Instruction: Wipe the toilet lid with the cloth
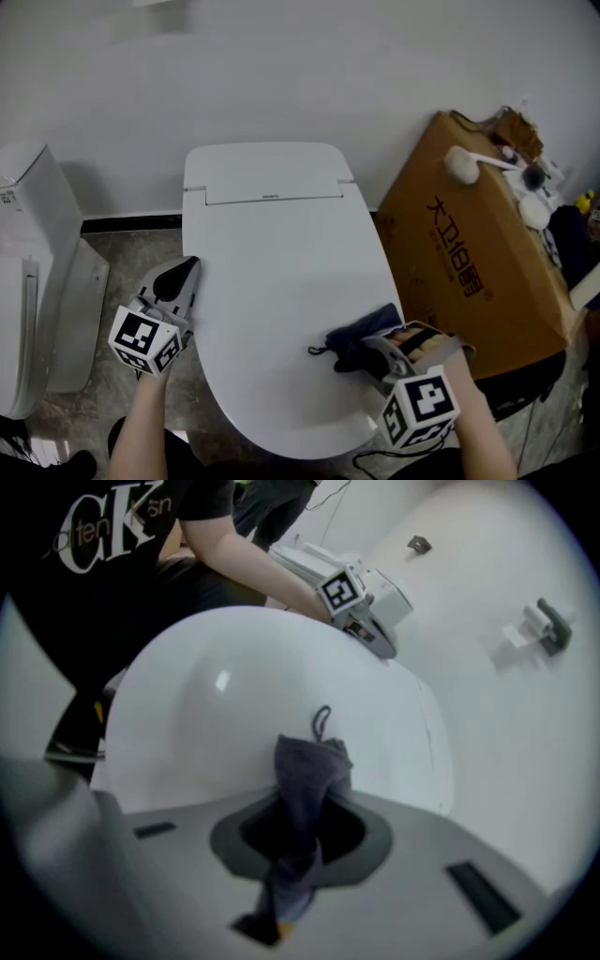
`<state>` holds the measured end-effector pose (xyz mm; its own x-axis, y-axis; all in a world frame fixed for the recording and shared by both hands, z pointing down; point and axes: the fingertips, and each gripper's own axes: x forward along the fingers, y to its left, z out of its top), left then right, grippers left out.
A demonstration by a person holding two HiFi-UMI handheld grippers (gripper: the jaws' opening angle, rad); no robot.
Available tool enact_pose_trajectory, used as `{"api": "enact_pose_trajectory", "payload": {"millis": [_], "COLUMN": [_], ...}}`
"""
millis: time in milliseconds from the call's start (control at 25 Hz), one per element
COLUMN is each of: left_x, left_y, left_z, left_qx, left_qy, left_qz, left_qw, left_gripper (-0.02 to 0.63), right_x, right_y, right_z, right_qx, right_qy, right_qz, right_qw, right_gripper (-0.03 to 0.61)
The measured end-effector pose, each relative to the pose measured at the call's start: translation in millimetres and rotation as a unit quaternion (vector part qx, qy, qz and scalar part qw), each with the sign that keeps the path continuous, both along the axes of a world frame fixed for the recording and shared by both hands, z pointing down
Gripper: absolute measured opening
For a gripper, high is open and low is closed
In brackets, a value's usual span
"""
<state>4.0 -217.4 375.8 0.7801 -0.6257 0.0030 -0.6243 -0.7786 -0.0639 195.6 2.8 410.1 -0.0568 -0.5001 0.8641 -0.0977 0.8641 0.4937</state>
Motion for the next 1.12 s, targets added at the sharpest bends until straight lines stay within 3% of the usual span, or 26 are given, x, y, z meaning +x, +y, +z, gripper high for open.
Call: {"api": "enact_pose_trajectory", "payload": {"millis": [680,880,1120], "left_x": [1.0,0.6,1.2], "left_y": [3.9,3.4,2.6], "left_z": [4.0,2.3,0.8], "left_qx": [0.003,0.008,0.002], "left_qy": [-0.017,-0.025,-0.007], "left_qz": [-0.001,-0.002,0.005], "left_qw": [0.9999,0.9997,1.0000], "left_gripper": [0.015,0.015,0.015], "right_x": [6.9,46.4,93.6], "right_y": [31.2,-36.9,-156.7], "right_z": [-8.2,-49.7,-64.3], "right_qx": [-0.050,0.014,0.067], "right_qy": [-0.014,-0.011,0.039], "right_qz": [0.005,0.033,0.043], "right_qw": [0.999,0.999,0.996], "right_gripper": [0.063,0.063,0.063]}}
